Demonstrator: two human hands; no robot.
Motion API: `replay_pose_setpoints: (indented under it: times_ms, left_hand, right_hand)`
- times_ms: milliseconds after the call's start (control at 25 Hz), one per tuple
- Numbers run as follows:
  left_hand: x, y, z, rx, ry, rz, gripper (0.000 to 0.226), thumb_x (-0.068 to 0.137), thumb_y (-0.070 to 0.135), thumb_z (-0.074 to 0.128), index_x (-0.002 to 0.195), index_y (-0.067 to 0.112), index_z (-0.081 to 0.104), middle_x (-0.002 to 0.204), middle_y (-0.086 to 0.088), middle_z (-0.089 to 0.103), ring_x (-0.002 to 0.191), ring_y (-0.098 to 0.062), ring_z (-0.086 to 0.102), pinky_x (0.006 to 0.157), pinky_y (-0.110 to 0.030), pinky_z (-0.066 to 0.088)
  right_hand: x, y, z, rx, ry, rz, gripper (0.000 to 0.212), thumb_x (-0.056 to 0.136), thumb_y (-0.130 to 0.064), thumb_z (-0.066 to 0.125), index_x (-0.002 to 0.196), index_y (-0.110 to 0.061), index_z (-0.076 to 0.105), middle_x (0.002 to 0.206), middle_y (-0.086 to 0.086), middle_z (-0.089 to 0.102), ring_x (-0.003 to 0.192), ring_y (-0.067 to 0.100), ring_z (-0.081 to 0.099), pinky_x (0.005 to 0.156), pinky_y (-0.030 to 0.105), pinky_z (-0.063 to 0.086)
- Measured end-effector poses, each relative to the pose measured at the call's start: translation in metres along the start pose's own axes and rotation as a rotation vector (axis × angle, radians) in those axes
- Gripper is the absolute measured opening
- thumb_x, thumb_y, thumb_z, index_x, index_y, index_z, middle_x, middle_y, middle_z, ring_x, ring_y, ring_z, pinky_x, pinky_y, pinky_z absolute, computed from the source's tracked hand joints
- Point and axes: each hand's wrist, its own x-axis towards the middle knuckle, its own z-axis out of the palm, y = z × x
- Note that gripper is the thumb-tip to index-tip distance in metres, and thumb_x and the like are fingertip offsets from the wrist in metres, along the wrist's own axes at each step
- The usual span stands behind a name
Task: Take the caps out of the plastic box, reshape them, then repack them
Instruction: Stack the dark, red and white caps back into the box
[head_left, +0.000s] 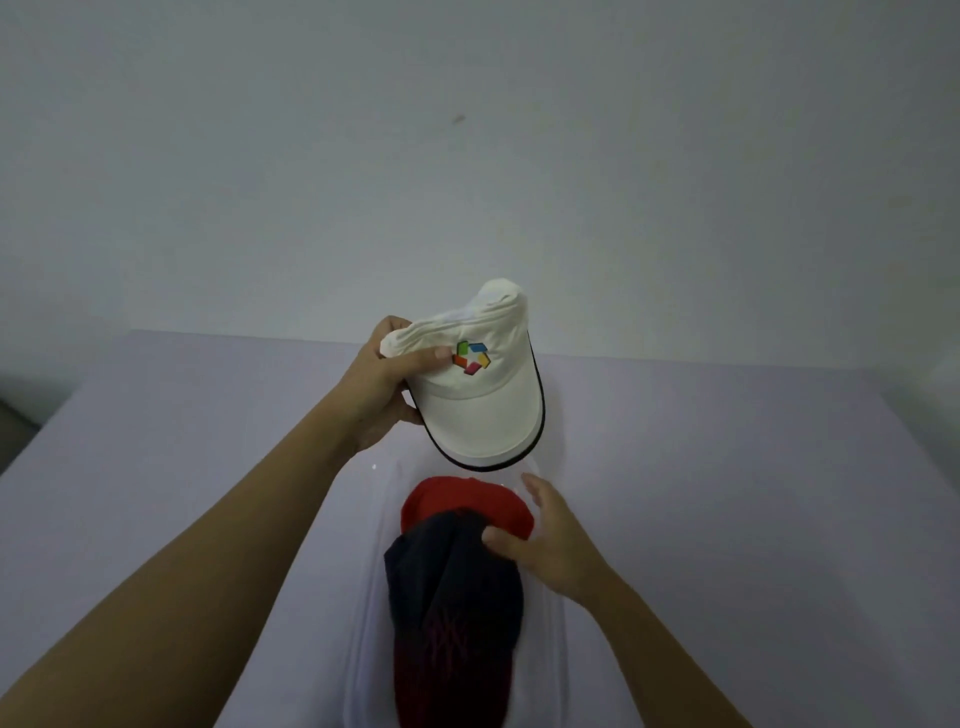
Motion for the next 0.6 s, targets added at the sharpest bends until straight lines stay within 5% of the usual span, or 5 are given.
replay_pose_setpoints:
  times_ms: [160, 280, 480, 600]
  left_hand:
    - [0.002, 0.002, -0.021, -0.002, 0.011, 0.057, 0.035, 0.073, 0.015, 0.070, 0.088, 0.020, 0.038, 0.115, -0.015, 0.061, 0.105, -0.030, 0.062, 0.075, -0.062, 0.052]
    - [0.007, -0.005, -0.029, -0.034, -0.040, 0.090, 0.039, 0.067, 0.015, 0.075, 0.083, 0.022, 0.040, 0.107, -0.012, 0.061, 0.098, -0.025, 0.066, 0.070, -0.053, 0.055]
    - [0.020, -0.021, -0.033, -0.071, -0.042, 0.123, 0.040, 0.062, 0.017, 0.075, 0.081, 0.022, 0.040, 0.098, -0.009, 0.061, 0.093, -0.023, 0.067, 0.066, -0.044, 0.056]
    - [0.027, -0.030, -0.033, -0.013, -0.008, 0.149, 0.039, 0.068, 0.008, 0.074, 0.080, 0.023, 0.040, 0.088, -0.003, 0.060, 0.087, -0.019, 0.068, 0.065, -0.041, 0.054]
  right_hand:
    - [0.019, -0.007, 0.013, -0.443, -0.100, 0.035, 0.137, 0.047, -0.081, 0.065, 0.149, -0.015, 0.003, 0.157, 0.007, 0.012, 0.143, 0.024, 0.017, 0.116, 0.042, 0.022]
    - [0.035, -0.009, 0.013, -0.633, -0.096, 0.076, 0.140, 0.045, -0.086, 0.061, 0.149, -0.015, -0.001, 0.156, 0.009, 0.020, 0.141, 0.027, 0.024, 0.115, 0.047, 0.020]
    - [0.044, -0.008, 0.013, -0.701, -0.149, 0.068, 0.141, 0.040, -0.086, 0.061, 0.148, -0.017, 0.003, 0.155, 0.008, 0.014, 0.143, 0.026, 0.013, 0.114, 0.058, -0.004]
    - [0.034, -0.004, 0.013, -0.549, -0.101, -0.106, 0.133, 0.031, -0.092, 0.052, 0.141, -0.025, 0.017, 0.136, -0.004, 0.031, 0.131, 0.019, 0.031, 0.115, 0.053, 0.017]
